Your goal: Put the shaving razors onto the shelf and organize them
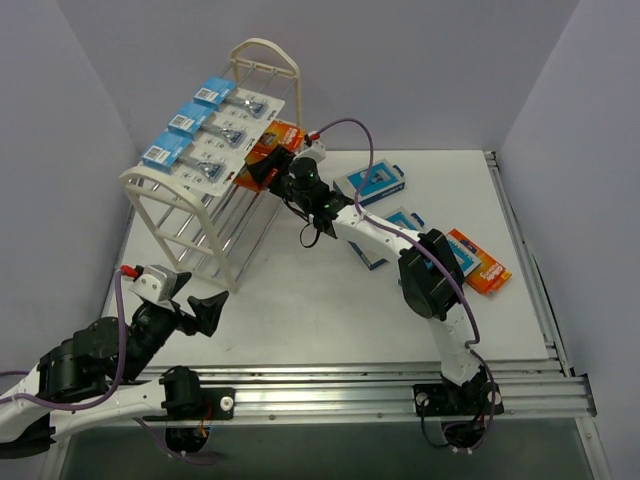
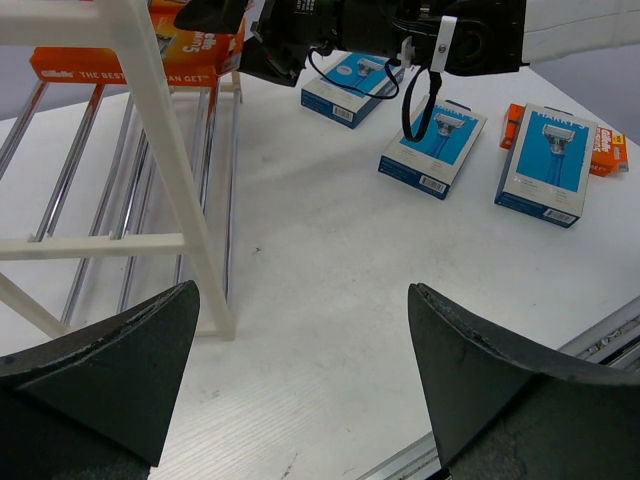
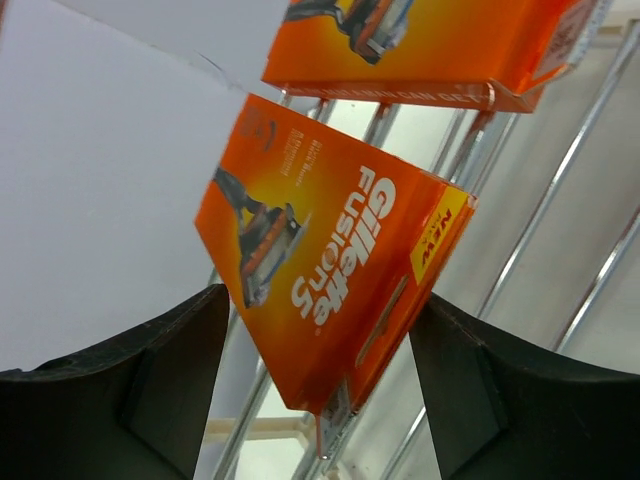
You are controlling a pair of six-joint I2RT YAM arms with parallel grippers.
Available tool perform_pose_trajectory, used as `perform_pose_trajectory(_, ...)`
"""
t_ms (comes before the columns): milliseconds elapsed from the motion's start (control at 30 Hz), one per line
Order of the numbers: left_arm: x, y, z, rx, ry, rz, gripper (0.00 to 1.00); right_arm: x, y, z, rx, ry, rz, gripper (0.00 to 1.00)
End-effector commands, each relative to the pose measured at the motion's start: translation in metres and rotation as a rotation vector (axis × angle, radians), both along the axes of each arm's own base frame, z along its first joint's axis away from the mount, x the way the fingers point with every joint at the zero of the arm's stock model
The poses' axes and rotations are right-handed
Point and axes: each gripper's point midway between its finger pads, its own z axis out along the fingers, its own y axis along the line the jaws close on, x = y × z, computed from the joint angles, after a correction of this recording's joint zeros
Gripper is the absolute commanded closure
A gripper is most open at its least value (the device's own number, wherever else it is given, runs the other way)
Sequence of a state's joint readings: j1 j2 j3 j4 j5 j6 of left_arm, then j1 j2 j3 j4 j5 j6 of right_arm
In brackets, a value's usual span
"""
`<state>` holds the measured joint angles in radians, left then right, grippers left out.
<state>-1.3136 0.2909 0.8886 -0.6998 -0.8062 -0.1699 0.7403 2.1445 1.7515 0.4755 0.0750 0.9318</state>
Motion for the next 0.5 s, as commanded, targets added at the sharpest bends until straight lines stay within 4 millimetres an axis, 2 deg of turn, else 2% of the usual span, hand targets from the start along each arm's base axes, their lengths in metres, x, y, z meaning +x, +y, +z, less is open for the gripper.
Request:
perform_pose_trajectory(0,0.000,0.001,0.007,-0.020,-0.015,-0.006,0.06,-0.001,-0.013,0.024,-0.041,-0.002,-0.026,0.33)
perform_pose_trajectory(267,-0.001,0.000,0.008,-0.019,-0.017,-0.009,0.06,-0.002,-0.015,0.014,-0.065,0.035,-0.021,0.33)
perform_pose_trajectory(467,0.000,-0.001,0.007,-0.012,-0.016,-0.011,0.06,-0.011,-0.020,0.033,-0.043,-0.022,-0.008,0.31)
